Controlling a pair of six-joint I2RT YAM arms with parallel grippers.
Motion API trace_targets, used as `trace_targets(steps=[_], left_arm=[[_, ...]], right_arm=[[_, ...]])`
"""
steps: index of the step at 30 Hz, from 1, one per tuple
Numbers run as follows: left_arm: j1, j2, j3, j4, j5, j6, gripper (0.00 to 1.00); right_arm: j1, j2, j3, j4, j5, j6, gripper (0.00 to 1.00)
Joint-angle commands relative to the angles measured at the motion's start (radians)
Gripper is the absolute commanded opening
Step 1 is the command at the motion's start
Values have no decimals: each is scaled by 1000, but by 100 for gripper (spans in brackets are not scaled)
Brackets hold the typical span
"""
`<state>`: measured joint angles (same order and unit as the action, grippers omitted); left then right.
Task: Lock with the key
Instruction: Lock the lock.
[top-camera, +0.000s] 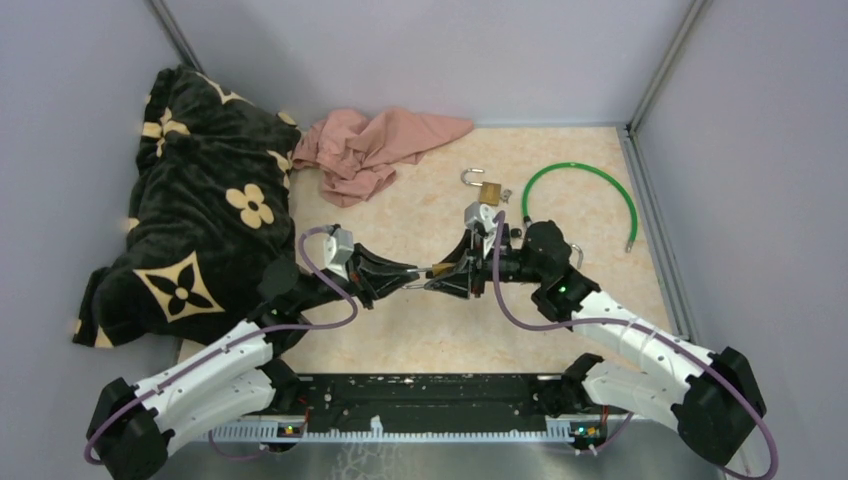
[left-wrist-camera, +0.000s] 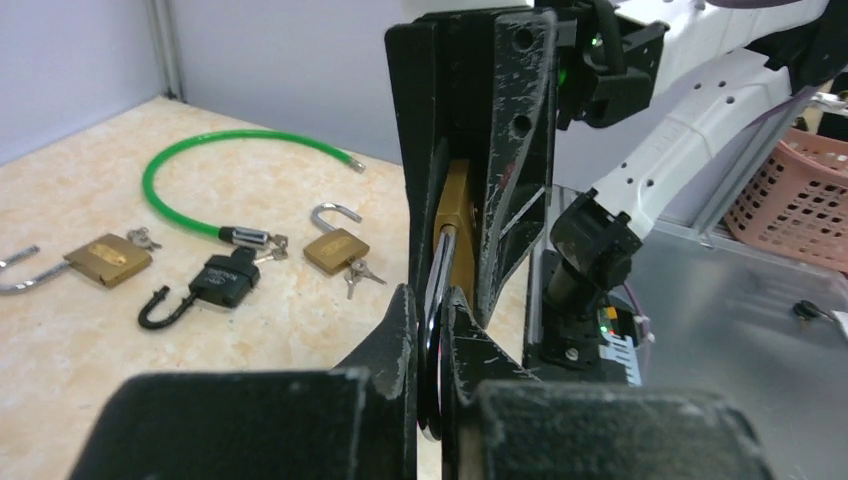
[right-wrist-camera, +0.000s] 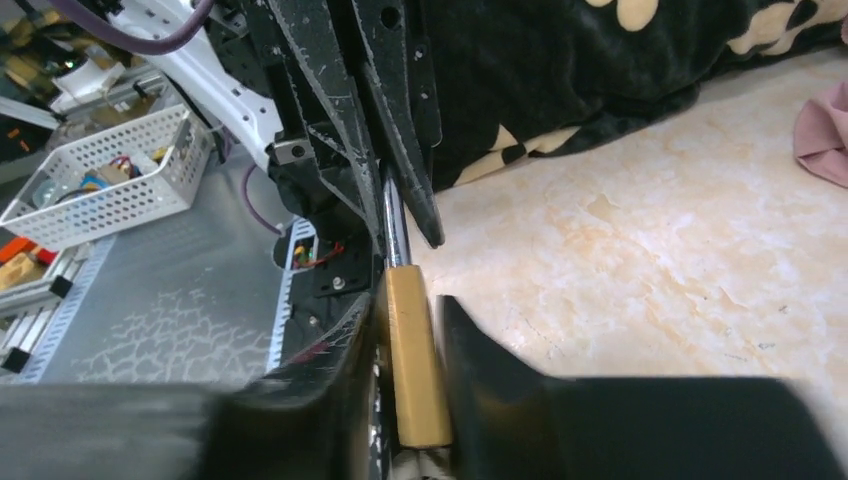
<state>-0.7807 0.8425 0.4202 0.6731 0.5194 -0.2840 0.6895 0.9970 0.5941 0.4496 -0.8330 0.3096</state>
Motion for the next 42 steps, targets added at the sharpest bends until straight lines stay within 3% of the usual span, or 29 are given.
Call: trace_targets(steps=[1,3,4,6,10,15,22,29,38,42], left_arm=[[66,-18,16,-129,91,-36,0],[117,-58,-6,-148,90,-38,0],[134,-78,-18,-158,89,-40,0],[164,-110,-46,-183,92,-48,0],[189,-170,-102,-192,116,-65,0],[205,-206,-134,-176,164,-18,0],[212,-218,-139,-169,237,29,0],[213,-208,-137,-153,262,30,0],[213,-197,-129,-139,271,29,0],[214,-200,-126,-138,277,36,0]], right_arm=[[63,-45,120,-184,148,-184,40],[33,-72,116,-257,125,-210,69],[14,-82,115,-284,110,-219,74],[-16,-95,113,-337,86,-239,81],[-75,-100,87,-391,47,-283,81],[-87,-46,46,-353,-44,-362,68],[-82,49,28,-267,-136,-386,64],[-34,30,-45,-188,-50,-431,46],[1,72,-15,-265,23,-482,21],[2,89,-2,-306,26,-495,19]])
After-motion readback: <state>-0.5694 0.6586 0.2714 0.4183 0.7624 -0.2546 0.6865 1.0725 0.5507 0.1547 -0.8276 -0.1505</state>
